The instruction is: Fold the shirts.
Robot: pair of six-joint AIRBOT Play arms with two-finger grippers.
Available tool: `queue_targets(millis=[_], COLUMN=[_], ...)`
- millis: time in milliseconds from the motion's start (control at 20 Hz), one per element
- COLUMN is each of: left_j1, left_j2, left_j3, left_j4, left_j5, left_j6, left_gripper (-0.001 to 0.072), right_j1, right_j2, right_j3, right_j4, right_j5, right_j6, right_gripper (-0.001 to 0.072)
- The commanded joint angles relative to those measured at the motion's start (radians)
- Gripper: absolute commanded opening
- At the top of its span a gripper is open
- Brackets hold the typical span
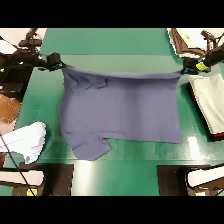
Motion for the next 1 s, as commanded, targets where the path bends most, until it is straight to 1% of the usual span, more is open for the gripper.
queue_targets(millis=[0, 50, 150, 250, 300, 350, 500, 550, 600, 650, 700, 750, 800, 900, 950], left_j1=[-0.019, -0.016, -0.013, -0.017, -0.021, -0.022, -0.021, -0.021, -0.021, -0.019, -0.019, -0.019, -0.019, -0.019, -0.019], left_j2=[-0.119, -0.118, -0.118, -0.118, -0.118, -0.118, -0.118, -0.118, -0.118, -0.118, -0.118, -0.117, -0.114, -0.075, -0.030], left_j3=[0.098, 0.110, 0.121, 0.109, 0.088, 0.059, -0.047, -0.072, -0.091, -0.100, -0.101, -0.100, -0.097, -0.103, -0.125], left_j4=[0.013, 0.016, 0.050, 0.156, 0.198, 0.213, 0.212, 0.213, 0.214, 0.217, 0.216, 0.216, 0.216, 0.231, 0.270], left_j5=[0.055, 0.030, -0.083, -0.223, -0.262, -0.277, -0.261, -0.255, -0.255, -0.256, -0.256, -0.257, -0.278, -0.330, -0.340], left_j6=[0.016, 0.016, 0.017, 0.013, 0.012, 0.013, 0.011, -0.009, -0.048, -0.076, -0.092, -0.107, -0.112, -0.108, -0.109], left_gripper=[0.0022, 0.0022, 0.0022, 0.0021, 0.0021, 0.0021, 0.0023, 0.0025, 0.0026, 0.0157, 0.0506, 0.0562, 0.0499, 0.0501, 0.0500], right_j1=[-0.013, -0.013, -0.013, -0.004, 0.003, 0.005, 0.004, 0.004, 0.004, 0.004, 0.004, 0.004, 0.000, -0.013, -0.014], right_j2=[-0.127, -0.132, -0.114, -0.067, -0.043, -0.017, 0.040, 0.055, 0.068, 0.082, 0.095, 0.106, 0.118, 0.159, 0.190], right_j3=[0.149, 0.171, 0.150, 0.048, -0.012, -0.079, -0.243, -0.284, -0.318, -0.348, -0.373, -0.390, -0.400, -0.404, -0.404], right_j4=[0.071, 0.066, 0.044, 0.002, -0.009, -0.018, -0.009, -0.009, -0.009, -0.009, -0.009, -0.009, -0.009, -0.009, -0.011], right_j5=[-0.013, 0.003, 0.038, 0.031, 0.018, 0.006, -0.027, -0.035, -0.050, -0.053, -0.060, -0.067, -0.064, -0.036, -0.013], right_j6=[-0.004, -0.015, -0.051, -0.053, -0.052, -0.052, -0.052, -0.052, -0.052, -0.051, -0.041, -0.041, -0.041, -0.041, -0.041], right_gripper=[0.0016, 0.0016, 0.0015, 0.0015, 0.0015, 0.0015, 0.0016, 0.0016, 0.0017, 0.0018, 0.0059, 0.0256, 0.0421, 0.0432, 0.0432])
